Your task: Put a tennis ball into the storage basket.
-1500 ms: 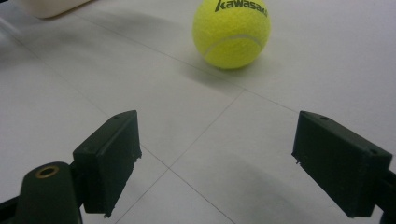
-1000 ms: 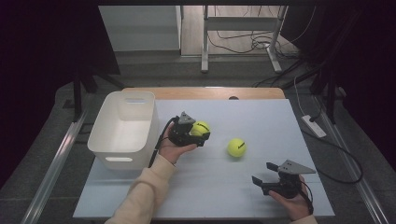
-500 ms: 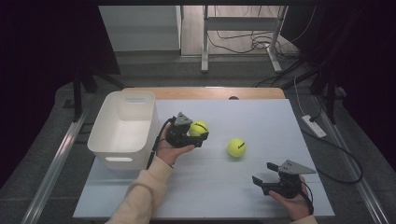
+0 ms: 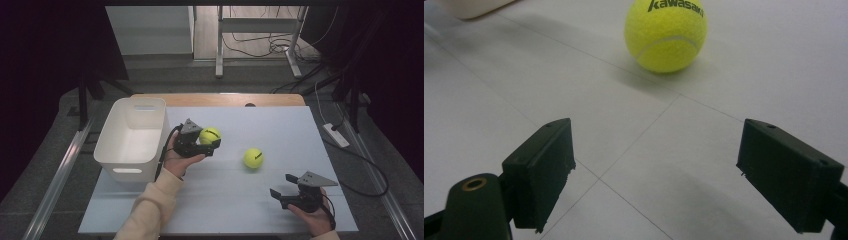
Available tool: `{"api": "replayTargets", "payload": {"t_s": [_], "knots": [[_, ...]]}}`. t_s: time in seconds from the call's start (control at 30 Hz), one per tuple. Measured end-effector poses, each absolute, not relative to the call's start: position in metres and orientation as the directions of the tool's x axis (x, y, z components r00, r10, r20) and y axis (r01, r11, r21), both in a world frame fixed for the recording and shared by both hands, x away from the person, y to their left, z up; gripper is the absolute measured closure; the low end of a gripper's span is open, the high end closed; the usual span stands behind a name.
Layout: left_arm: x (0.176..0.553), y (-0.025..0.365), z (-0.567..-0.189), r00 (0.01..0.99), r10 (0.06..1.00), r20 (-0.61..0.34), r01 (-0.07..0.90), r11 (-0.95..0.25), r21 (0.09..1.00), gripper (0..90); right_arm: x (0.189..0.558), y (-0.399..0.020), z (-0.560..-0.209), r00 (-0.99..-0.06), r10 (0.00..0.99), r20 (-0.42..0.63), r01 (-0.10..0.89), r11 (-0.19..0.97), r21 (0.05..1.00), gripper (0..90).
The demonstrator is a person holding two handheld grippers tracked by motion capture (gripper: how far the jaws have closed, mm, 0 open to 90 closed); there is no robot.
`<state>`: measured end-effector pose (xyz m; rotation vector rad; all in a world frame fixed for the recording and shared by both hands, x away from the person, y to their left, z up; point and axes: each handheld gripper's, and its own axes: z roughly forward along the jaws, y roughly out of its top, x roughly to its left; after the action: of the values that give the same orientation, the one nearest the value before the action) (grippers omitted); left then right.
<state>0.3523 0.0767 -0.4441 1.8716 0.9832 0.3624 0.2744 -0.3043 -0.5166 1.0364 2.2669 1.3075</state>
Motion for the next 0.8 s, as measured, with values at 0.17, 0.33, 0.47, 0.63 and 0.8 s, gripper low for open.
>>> {"api": "replayTargets", "payload": {"t_s": [0.17, 0.33, 0.47, 0.63, 0.8], "knots": [[0.349, 0.077, -0.439, 0.634, 0.758, -0.155, 0.464, -0.212, 0.860, 27.5, 0.275, -0.305, -0.517, -0.682, 0.728, 0.075, 0.429, 0.315, 0.846, 14.7], [0.346, 0.078, -0.431, 0.638, 0.757, -0.141, 0.450, -0.219, 0.866, 27.5, 0.275, -0.304, -0.517, -0.681, 0.728, 0.075, 0.429, 0.314, 0.847, 14.8], [0.344, 0.079, -0.425, 0.637, 0.759, -0.132, 0.439, -0.216, 0.872, 27.5, 0.275, -0.304, -0.516, -0.680, 0.729, 0.074, 0.428, 0.314, 0.847, 14.7], [0.342, 0.081, -0.419, 0.633, 0.763, -0.129, 0.430, -0.208, 0.878, 27.5, 0.275, -0.305, -0.516, -0.679, 0.731, 0.074, 0.428, 0.311, 0.849, 14.7], [0.340, 0.082, -0.411, 0.637, 0.762, -0.120, 0.412, -0.205, 0.888, 27.5, 0.275, -0.305, -0.516, -0.680, 0.730, 0.073, 0.427, 0.313, 0.849, 14.7]]}}
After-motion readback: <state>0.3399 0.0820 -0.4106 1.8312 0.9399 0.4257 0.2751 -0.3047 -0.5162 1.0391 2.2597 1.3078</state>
